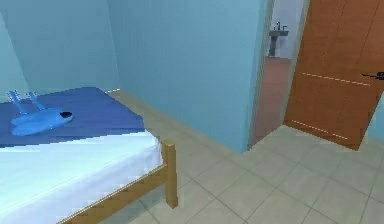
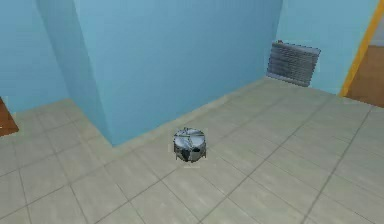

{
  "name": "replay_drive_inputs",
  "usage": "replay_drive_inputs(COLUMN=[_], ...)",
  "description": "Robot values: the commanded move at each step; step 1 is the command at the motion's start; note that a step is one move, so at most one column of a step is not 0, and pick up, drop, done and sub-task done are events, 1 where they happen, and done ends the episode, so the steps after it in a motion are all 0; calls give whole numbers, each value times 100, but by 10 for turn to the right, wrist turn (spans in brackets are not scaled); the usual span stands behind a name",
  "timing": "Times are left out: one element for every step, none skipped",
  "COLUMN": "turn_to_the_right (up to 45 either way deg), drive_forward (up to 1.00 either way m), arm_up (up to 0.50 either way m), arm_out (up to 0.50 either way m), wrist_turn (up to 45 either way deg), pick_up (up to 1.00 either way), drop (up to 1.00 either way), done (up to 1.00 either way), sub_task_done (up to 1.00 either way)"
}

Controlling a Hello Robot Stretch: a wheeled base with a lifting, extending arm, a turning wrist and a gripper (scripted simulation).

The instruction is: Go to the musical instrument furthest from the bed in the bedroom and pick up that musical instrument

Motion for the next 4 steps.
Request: replay_drive_inputs(turn_to_the_right=[0,-420,0,-450], drive_forward=[45,0,15,0], arm_up=[0,0,0,0], arm_out=[0,0,0,0], wrist_turn=[0,0,0,0], pick_up=[0,0,0,0], drop=[0,0,0,0], done=[0,0,0,0], sub_task_done=[0,0,0,0])
